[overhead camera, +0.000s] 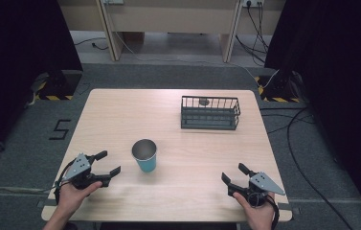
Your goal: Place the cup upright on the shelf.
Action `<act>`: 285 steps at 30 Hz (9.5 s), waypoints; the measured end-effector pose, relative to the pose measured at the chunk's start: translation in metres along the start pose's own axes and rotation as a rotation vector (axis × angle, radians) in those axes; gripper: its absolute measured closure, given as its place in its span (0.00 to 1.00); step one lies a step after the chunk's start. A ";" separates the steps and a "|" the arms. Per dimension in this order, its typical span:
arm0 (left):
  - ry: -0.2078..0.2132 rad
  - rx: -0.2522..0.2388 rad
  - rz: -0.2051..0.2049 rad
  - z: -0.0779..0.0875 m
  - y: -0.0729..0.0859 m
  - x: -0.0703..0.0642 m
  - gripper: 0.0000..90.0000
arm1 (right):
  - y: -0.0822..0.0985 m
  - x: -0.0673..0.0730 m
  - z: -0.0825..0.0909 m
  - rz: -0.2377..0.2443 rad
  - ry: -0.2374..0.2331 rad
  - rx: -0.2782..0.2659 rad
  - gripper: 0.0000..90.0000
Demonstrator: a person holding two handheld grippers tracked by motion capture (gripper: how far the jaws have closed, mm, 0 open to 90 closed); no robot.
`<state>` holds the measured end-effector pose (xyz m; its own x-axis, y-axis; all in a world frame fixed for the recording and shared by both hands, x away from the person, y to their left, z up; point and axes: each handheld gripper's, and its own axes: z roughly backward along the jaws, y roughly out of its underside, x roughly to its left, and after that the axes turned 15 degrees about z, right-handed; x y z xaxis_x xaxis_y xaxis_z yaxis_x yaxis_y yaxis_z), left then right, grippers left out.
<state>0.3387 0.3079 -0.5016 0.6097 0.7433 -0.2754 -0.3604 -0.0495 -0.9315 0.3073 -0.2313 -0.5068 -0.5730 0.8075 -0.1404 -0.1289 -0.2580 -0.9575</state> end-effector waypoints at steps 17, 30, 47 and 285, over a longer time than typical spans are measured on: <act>-0.007 -0.008 0.011 0.004 -0.001 0.003 0.17 | -0.040 0.044 -0.056 0.125 -0.221 -0.019 0.21; -0.001 -0.011 0.019 0.004 -0.002 0.004 0.17 | -0.065 0.078 -0.107 0.186 -0.345 -0.034 0.20; 0.002 -0.010 0.021 0.003 -0.001 0.004 0.17 | -0.072 0.107 -0.153 0.184 -0.424 -0.046 0.19; 0.004 -0.026 0.051 0.005 -0.002 0.008 0.18 | -0.123 -0.102 -0.232 -0.024 0.222 0.120 0.19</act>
<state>0.3405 0.3170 -0.5007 0.5935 0.7370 -0.3235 -0.3724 -0.1049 -0.9221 0.5692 -0.1585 -0.4334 -0.3783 0.9076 -0.1823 -0.2431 -0.2874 -0.9264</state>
